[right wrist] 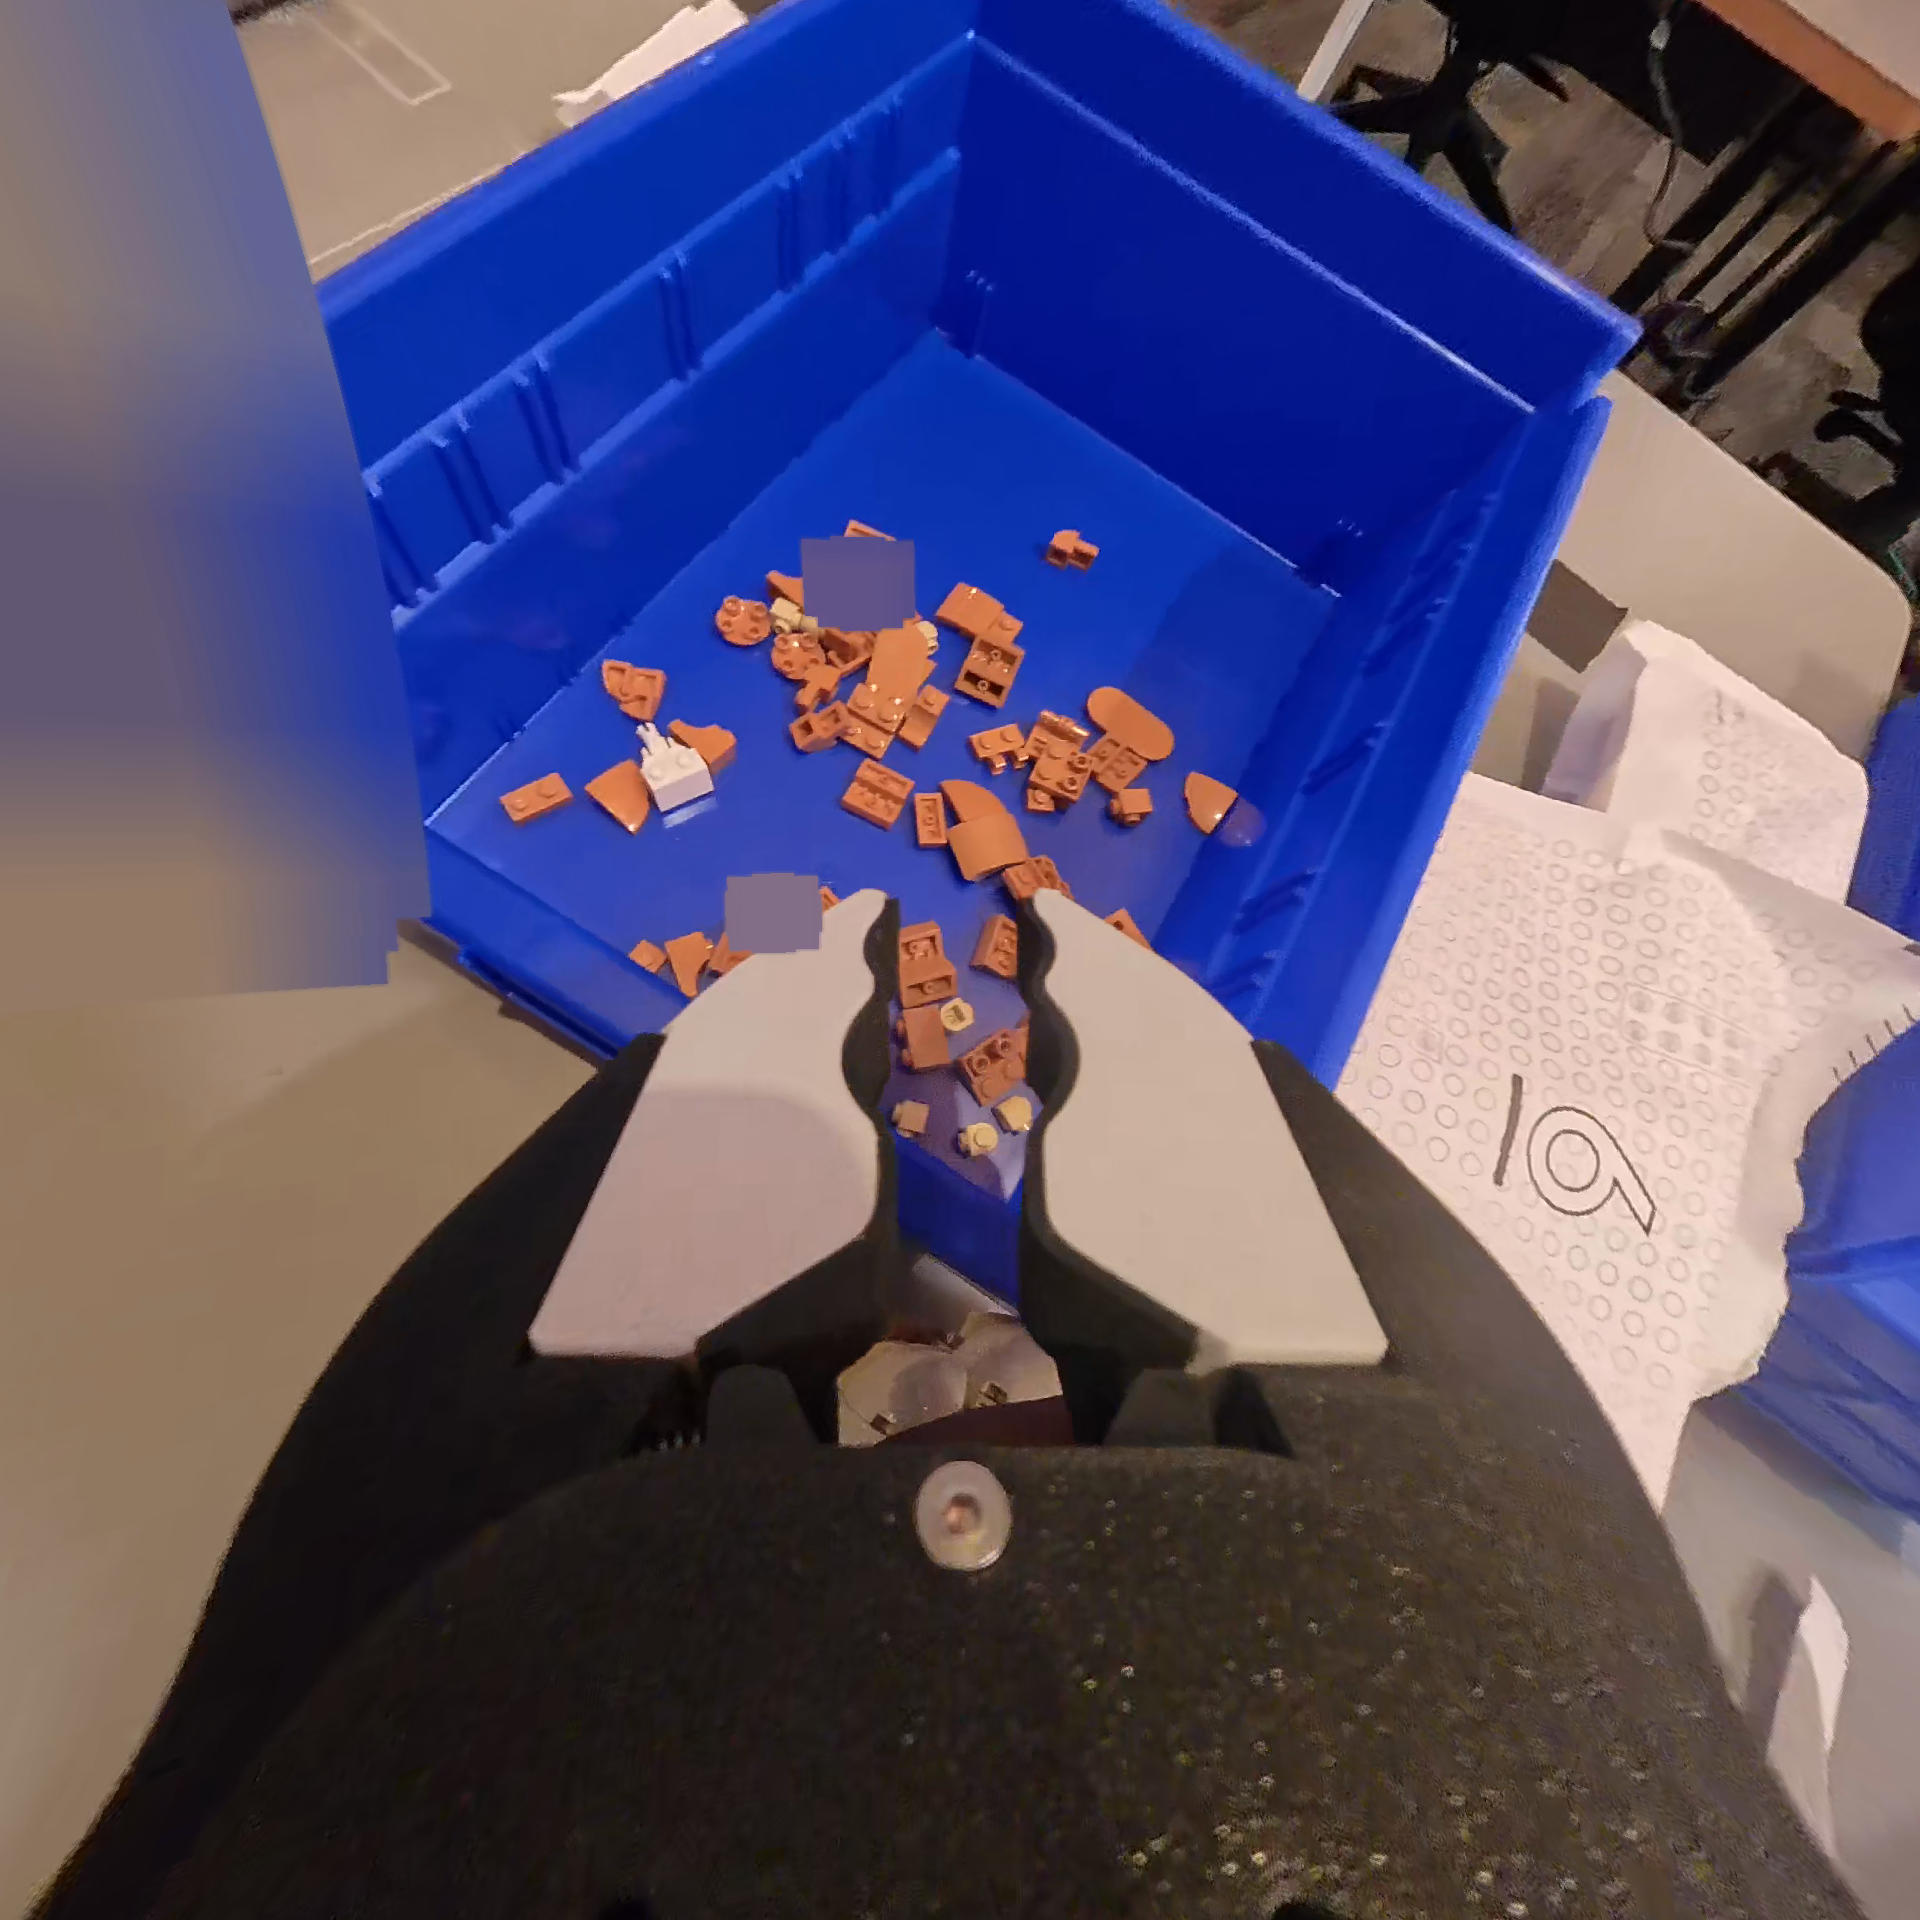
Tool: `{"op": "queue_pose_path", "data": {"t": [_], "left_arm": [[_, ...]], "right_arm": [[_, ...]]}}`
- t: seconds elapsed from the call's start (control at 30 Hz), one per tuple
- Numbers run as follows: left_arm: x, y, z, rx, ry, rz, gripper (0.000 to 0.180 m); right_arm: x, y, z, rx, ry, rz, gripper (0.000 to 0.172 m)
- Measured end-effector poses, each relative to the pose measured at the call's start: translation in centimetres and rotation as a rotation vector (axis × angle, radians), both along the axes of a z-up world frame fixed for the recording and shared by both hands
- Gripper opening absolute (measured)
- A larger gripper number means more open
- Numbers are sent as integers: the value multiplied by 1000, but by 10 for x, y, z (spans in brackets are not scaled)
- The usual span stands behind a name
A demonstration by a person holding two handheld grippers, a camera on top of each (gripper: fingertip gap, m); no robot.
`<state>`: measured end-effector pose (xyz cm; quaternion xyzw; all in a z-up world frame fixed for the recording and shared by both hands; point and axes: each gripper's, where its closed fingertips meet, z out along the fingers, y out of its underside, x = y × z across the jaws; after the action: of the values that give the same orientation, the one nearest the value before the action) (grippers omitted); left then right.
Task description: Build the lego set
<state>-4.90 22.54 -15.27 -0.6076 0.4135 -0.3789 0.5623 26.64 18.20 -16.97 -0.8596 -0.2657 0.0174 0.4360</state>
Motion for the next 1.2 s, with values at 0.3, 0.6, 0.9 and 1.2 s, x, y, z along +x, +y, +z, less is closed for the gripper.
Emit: {"op": "queue_pose_path", "data": {"t": [0.3, 0.6, 0.9, 1.2], "left_arm": [[2, -1, -2, 10, 21, -2, 4], [1, 4, -3, -9, 21, 21, 4], [3, -3, -4, 56, 54, 21, 4], [6, -9, -7, 66, 76, 1, 4]], "right_arm": [[1, -2, -5, -13, -32, -3, 21], [0, -6, -24, -289, -378, 164, 22], [13, -6, -45, -810, -721, 468, 19], [19, -12, -59, -923, -765, 470, 18]]}}
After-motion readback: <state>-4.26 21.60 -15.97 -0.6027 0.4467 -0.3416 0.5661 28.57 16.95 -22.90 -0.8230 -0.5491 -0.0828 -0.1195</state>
